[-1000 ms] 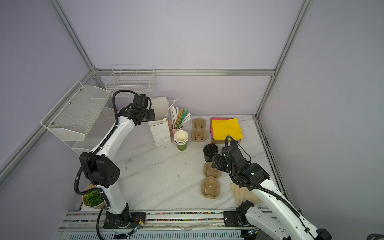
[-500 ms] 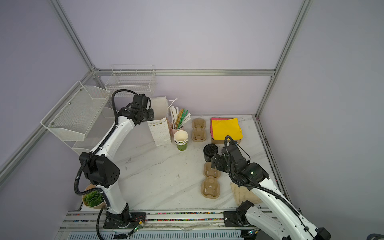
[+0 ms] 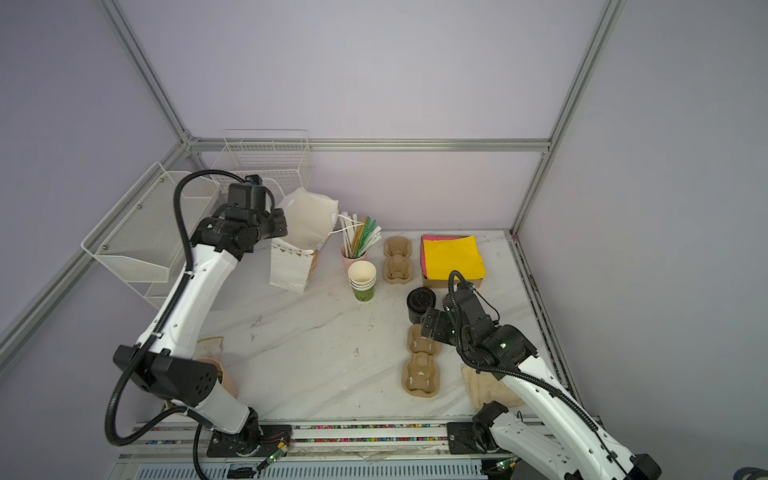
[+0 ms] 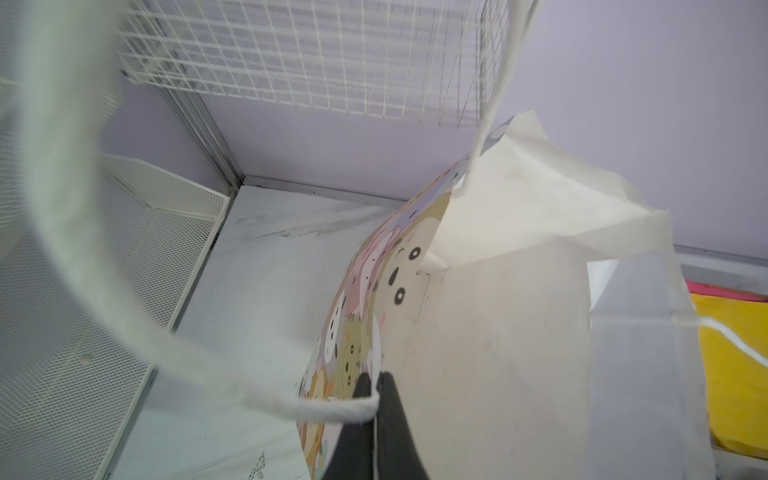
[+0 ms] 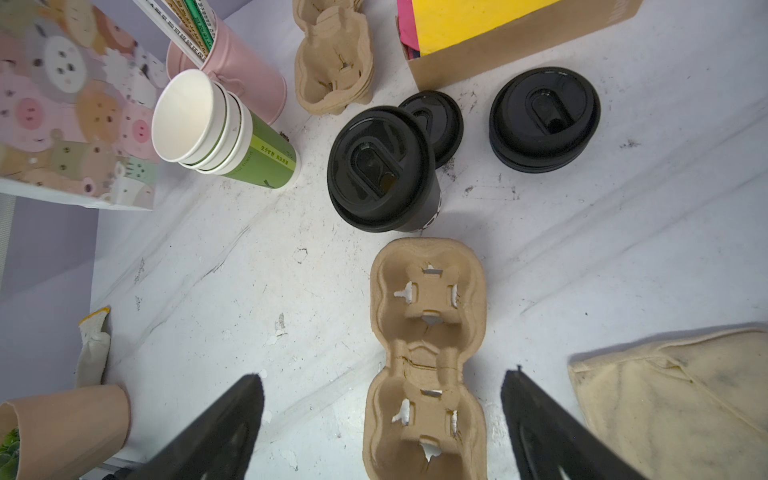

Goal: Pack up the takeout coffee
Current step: 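Grip the white paper bag rim with left gripper while right hovers over carrier, then drag the paper bag toward the carrier with left gripper while right lowers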

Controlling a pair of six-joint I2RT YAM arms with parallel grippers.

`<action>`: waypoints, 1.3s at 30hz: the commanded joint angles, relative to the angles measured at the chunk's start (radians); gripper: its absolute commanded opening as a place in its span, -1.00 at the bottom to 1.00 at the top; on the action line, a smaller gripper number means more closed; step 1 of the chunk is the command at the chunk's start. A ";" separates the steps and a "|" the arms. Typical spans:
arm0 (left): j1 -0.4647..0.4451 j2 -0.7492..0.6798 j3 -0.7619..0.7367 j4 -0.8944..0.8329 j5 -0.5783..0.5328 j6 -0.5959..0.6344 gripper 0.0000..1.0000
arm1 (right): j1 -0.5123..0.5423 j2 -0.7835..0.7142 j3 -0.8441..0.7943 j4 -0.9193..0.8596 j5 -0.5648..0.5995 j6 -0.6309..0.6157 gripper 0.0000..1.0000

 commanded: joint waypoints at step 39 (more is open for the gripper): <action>-0.440 -0.626 -0.554 -0.148 0.035 -0.578 -1.00 | 0.115 0.152 -0.173 0.011 0.060 0.198 0.95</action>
